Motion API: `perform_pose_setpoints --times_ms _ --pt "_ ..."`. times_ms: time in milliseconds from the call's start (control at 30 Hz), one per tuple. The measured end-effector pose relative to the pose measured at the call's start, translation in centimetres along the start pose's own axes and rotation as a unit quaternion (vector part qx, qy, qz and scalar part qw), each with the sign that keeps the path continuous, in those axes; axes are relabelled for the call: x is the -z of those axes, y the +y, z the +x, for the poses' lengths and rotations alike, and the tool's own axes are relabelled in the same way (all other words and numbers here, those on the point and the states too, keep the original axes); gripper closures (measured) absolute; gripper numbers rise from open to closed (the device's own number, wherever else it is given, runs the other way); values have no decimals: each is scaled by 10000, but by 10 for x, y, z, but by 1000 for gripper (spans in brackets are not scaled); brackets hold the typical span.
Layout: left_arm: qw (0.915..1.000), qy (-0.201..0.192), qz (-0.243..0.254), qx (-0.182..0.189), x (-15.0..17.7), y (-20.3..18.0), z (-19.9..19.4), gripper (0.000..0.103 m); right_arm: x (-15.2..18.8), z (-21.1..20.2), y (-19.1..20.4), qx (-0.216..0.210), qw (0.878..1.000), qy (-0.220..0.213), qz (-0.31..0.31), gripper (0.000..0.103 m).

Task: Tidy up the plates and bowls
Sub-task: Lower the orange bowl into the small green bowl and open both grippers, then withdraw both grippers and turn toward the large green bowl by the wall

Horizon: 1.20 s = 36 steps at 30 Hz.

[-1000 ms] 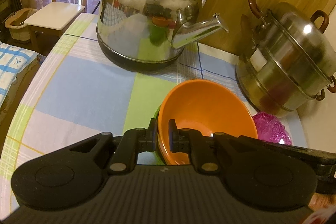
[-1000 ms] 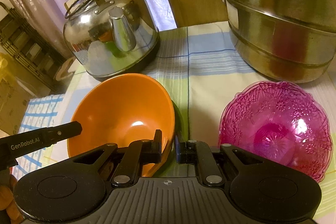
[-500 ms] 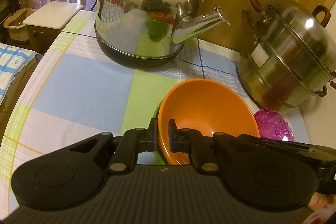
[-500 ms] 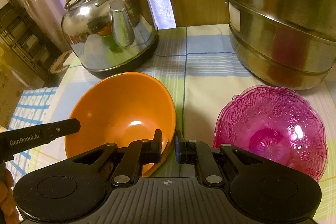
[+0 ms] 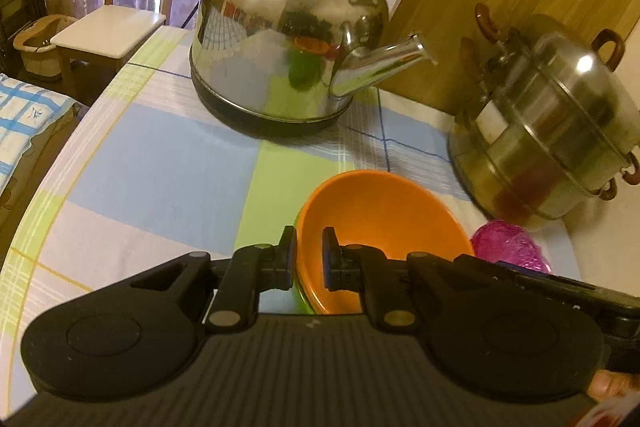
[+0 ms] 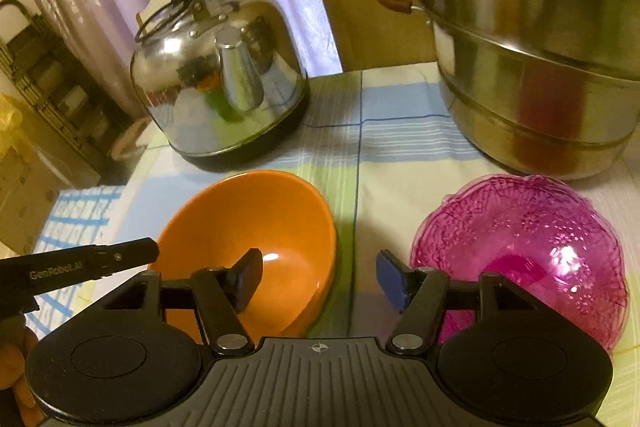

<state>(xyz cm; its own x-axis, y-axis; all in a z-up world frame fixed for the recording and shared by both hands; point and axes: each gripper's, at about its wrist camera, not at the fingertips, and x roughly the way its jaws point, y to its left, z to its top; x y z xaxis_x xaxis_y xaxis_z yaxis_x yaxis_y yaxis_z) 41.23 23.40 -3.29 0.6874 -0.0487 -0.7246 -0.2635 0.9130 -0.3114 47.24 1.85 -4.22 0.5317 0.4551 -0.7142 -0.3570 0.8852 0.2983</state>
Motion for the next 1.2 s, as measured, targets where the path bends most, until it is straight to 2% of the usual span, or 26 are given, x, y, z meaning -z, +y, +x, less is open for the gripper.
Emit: perform_pose_setpoints --times_ms 367,633,933,1067,1200 --pt "9998 -184 28 61 34 -19 -57 78 36 -58 -6 42 9997 -90 232 40" --pt "9997 -98 -29 232 76 -33 -103 75 77 -115 -8 195 9988 -17 439 40" --pt "9995 -76 138 267 130 -55 -160 62 135 -187 -8 316 9972 -91 671 40" --pt "9993 -172 151 296 150 -62 -184 45 161 -219 -10 462 9957 -211 776 40" --pt "9989 -208 334 269 173 -73 -202 40 184 -248 -14 697 9944 -356 710 39"
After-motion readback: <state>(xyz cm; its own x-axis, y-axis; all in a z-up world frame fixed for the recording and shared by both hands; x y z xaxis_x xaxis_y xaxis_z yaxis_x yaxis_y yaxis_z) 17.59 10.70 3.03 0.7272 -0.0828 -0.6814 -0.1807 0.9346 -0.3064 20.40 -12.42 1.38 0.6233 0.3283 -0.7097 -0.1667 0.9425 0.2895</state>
